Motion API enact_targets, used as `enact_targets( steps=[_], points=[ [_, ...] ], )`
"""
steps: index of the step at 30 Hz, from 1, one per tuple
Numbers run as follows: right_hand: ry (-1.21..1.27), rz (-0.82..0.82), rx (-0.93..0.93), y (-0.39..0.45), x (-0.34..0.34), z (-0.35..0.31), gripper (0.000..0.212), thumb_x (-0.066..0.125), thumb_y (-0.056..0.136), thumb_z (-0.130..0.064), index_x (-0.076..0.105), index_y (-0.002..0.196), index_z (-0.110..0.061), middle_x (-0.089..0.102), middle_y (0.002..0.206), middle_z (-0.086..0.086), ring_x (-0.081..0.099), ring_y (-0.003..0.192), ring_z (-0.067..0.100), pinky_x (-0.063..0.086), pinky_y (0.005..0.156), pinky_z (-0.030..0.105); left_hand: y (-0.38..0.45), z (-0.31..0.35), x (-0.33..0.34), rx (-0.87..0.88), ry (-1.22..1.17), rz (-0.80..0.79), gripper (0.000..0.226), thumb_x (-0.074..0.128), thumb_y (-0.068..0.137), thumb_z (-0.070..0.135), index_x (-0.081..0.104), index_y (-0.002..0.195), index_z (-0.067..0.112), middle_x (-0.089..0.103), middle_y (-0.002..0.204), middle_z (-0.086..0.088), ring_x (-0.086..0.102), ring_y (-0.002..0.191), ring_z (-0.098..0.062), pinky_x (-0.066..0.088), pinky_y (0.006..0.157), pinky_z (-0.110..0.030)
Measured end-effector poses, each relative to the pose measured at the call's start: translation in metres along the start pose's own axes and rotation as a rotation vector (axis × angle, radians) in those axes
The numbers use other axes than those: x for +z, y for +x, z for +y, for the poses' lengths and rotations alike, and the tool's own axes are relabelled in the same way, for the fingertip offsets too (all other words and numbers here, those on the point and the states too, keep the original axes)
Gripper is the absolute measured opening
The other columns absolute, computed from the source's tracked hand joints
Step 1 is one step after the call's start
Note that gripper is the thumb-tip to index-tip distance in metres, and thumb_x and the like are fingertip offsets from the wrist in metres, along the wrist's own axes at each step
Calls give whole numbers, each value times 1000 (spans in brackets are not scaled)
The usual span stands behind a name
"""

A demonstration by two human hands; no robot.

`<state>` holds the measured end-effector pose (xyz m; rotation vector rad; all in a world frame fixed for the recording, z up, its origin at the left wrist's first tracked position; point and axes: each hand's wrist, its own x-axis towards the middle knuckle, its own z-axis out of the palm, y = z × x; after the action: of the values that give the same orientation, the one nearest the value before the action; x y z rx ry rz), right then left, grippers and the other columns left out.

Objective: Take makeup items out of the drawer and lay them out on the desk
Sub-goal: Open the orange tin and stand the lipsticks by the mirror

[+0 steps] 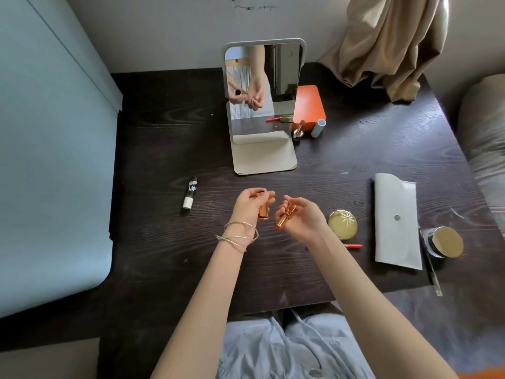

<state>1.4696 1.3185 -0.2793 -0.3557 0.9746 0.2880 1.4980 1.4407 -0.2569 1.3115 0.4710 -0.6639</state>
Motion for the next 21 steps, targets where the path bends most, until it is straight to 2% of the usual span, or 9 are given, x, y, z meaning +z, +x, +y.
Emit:
enact_targets(
  steps=[1,3,5,7,10,13,16,18,21],
  points=[
    [40,1,0,-5,2,-1,17,36,92,-2,52,93,-1,47,73,7,45,62,13,41,61,23,1,0,-2,-10,-3,7,14,49,93,0,52,92,13,62,88,-2,60,78,-12,50,76,-27],
    [138,-7,12,-13,5,-7,25,27,93,1,51,102,3,48,84,14,51,77,19,44,71,28,2,-2,-7,47,162,-5,23,51,88,-7,52,99,13,58,85,1,53,69,-10,47,64,-21],
    [245,-37,68,-18,5,-11,27,25,97,2,48,110,7,51,99,20,54,109,24,46,88,37,0,-5,-12,194,403,-80,37,57,81,-9,52,108,16,56,88,4,47,63,-7,43,56,-14],
    [297,-75,136,-24,7,-12,24,29,100,0,50,106,12,54,106,21,50,125,24,42,101,41,-2,-9,-12,306,506,-164,45,65,77,-5,55,112,21,59,99,6,43,57,-4,43,54,-14],
    [303,-79,148,-26,10,-15,29,37,100,-6,56,93,13,61,94,23,59,111,24,44,102,37,-4,-11,-10,412,559,-141,50,74,73,5,56,115,26,61,105,11,48,62,1,45,61,-16],
    [108,-22,105,-25,14,-18,27,49,97,-20,60,87,3,60,84,12,59,84,20,51,80,33,-5,-12,-8,457,530,-109,54,78,71,9,55,116,28,60,102,14,50,72,-2,47,67,-19],
    [-71,24,83,-23,14,-17,30,58,91,-33,61,78,-6,59,68,2,53,66,12,43,66,24,-6,-9,-1,486,453,-77,60,79,70,9,51,120,27,62,101,14,48,69,-5,43,62,-15],
    [-76,-2,90,-24,16,-10,33,60,90,-34,65,73,-6,62,61,3,55,66,13,43,69,22,-6,-6,6,508,443,-27,61,79,71,10,50,121,28,64,96,16,53,74,-6,44,66,-13],
    [-75,-64,97,-25,18,1,39,58,91,-35,72,67,-8,68,69,7,59,66,14,44,70,21,-6,-2,17,541,460,87,58,80,71,14,54,122,24,63,85,21,60,76,4,47,72,-9]
  ],
)
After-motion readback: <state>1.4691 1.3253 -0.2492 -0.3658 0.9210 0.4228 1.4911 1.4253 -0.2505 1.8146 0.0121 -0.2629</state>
